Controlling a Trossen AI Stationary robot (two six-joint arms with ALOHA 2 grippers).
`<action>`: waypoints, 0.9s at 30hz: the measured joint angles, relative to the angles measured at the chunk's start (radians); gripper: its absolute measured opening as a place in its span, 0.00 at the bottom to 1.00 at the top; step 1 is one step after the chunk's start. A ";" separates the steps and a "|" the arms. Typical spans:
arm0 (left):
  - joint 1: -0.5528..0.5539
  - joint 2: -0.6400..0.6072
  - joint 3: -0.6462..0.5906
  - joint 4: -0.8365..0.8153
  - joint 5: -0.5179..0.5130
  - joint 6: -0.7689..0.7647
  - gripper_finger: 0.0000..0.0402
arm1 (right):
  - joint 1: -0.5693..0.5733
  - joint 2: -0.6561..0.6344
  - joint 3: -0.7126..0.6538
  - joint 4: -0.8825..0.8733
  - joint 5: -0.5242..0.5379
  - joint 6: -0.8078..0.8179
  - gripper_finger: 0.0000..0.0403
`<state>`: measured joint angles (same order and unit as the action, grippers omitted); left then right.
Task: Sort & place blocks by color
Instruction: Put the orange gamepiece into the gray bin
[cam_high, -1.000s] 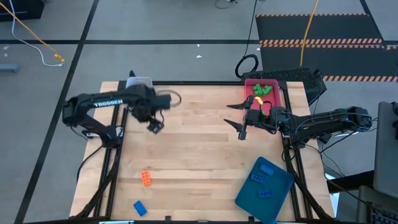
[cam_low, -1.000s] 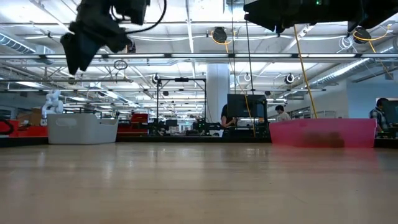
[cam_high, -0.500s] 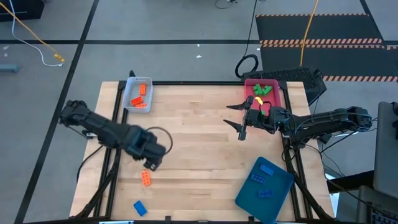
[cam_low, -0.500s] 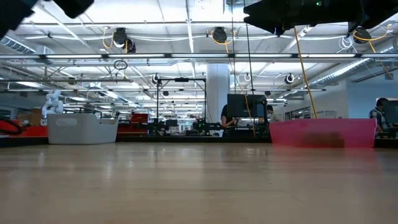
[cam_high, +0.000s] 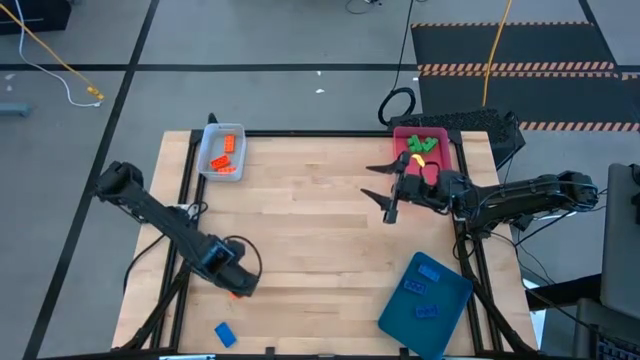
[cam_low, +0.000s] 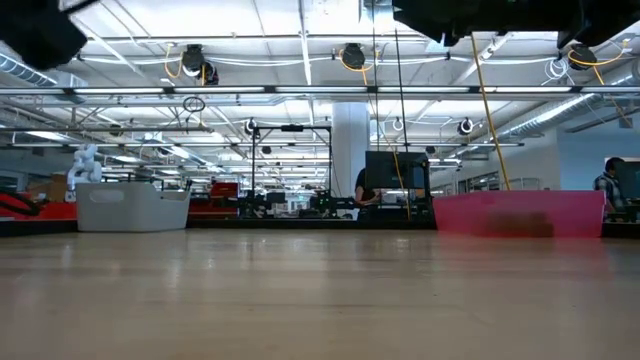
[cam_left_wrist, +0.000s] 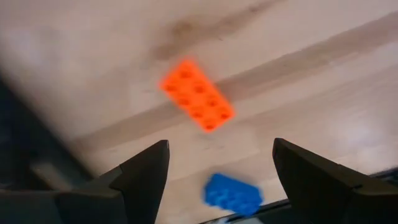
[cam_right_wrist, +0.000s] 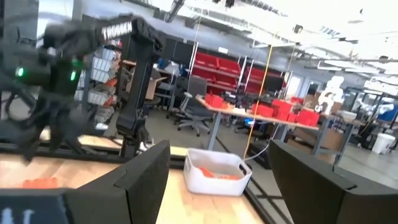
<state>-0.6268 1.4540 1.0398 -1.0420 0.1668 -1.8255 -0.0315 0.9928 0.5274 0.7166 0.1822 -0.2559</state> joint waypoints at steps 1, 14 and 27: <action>-0.002 0.000 -0.035 0.072 0.006 -0.012 0.72 | 0.000 0.000 0.000 0.009 0.000 -0.006 0.66; -0.018 0.000 -0.265 0.328 0.055 -0.082 0.72 | -0.001 0.000 0.000 0.071 0.000 -0.071 0.66; 0.020 -0.004 -0.411 0.545 0.100 -0.044 0.71 | -0.002 0.000 0.000 0.073 0.000 -0.071 0.66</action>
<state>-0.6072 1.4498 0.6285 -0.4966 0.2671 -1.8697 -0.0338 0.9928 0.5278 0.7898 0.1822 -0.3271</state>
